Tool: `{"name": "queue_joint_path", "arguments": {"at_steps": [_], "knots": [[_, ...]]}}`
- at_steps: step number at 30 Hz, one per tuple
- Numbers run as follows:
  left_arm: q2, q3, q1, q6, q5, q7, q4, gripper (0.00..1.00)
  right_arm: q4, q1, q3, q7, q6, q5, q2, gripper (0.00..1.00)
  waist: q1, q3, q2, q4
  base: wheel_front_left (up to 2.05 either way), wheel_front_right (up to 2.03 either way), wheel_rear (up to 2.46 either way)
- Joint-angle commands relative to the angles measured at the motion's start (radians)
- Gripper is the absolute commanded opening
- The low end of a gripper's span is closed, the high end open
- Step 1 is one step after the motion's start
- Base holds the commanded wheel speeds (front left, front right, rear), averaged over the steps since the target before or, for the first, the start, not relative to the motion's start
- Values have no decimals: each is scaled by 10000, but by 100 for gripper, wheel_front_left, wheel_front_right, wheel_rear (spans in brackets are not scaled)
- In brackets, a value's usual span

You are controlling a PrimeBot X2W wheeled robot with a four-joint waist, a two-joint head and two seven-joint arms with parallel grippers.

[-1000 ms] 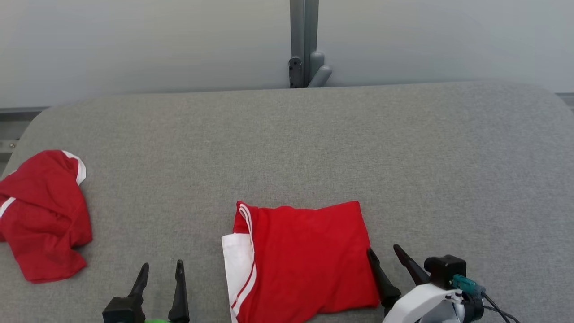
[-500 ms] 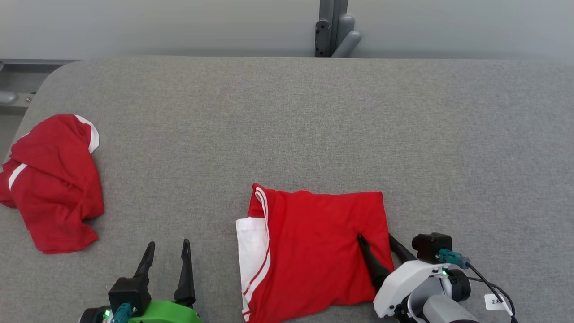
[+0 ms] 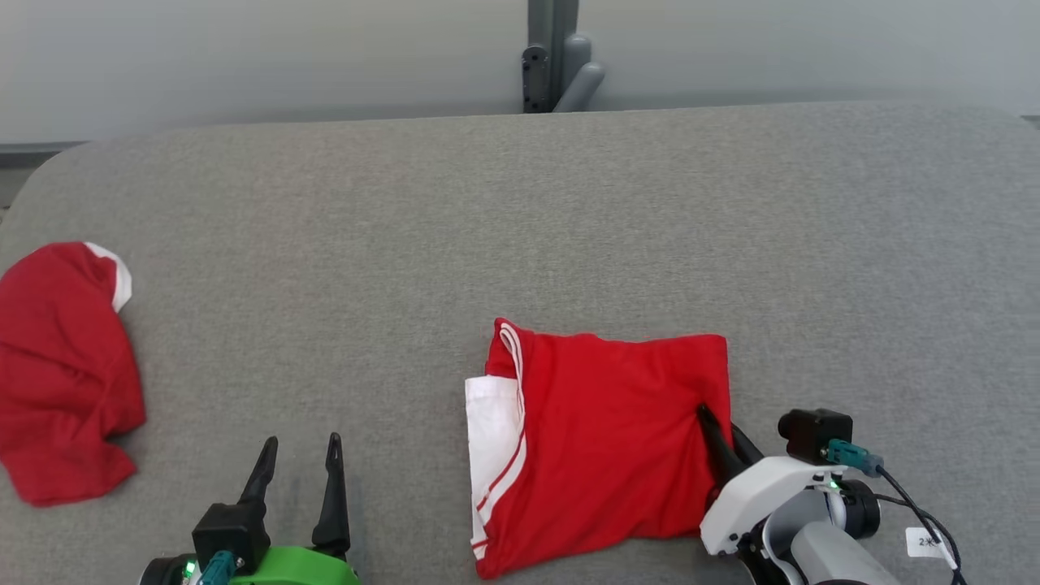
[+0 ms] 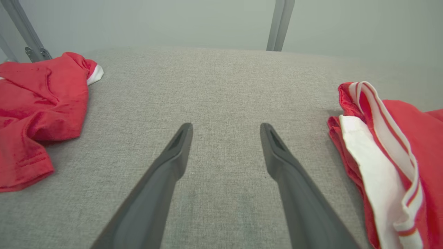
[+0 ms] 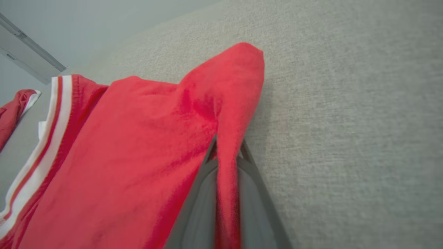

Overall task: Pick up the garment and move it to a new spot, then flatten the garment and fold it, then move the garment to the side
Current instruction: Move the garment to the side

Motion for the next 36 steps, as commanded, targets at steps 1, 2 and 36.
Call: {"name": "queue_joint_path", "arguments": {"at_steps": [1, 2, 36], "knots": [[32, 42, 125, -77, 109, 3, -33, 100, -21, 220, -160, -3, -22, -95, -71, 0, 0, -561, 0, -1226, 0, 0, 0], [31, 45, 118, -111, 109, 3, -45, 100, -45, 247, -214, -3, -22, -140, -65, 0, 0, -610, 0, -1503, 0, 0, 0], [153, -530, -1625, -496, 1079, 3, -255, 100, -46, -2629, -722, -3, -19, -255, -398, 0, 0, 2125, 0, -2933, 0, 0, 0]]}}
